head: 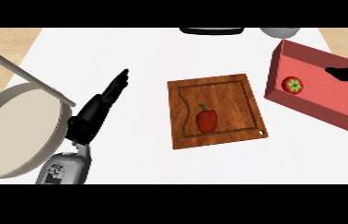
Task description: Pick the tomato from the cutting board and place it in the cardboard box
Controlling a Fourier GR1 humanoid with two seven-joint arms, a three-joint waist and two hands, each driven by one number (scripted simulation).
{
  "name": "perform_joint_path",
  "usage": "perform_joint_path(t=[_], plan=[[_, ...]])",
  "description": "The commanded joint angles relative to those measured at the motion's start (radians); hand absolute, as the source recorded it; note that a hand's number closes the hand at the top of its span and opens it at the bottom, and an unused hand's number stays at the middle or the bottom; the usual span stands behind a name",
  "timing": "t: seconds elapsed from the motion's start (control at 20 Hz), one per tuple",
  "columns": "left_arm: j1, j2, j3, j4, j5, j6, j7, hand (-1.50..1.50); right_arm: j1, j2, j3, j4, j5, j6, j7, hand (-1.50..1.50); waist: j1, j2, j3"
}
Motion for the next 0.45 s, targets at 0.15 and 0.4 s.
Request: perform_joint_path(t=[0.15, 0.4], plan=[[-0.025, 0.004, 0.021, 0.042, 0.003, 0.002, -0.015, 0.00, -0.035, 0.007, -0.194, 0.011, -0.225, -0.070, -0.164, -1.50, -0.016, 0.000, 0.000], [-0.036, -0.015, 0.007, 0.029, -0.019, 0.029, 0.007, 0.00, 0.000, -0.100, -0.346, 0.044, -0.410, 0.070, -0.248, -1.50, -0.023, -0.003, 0.000]])
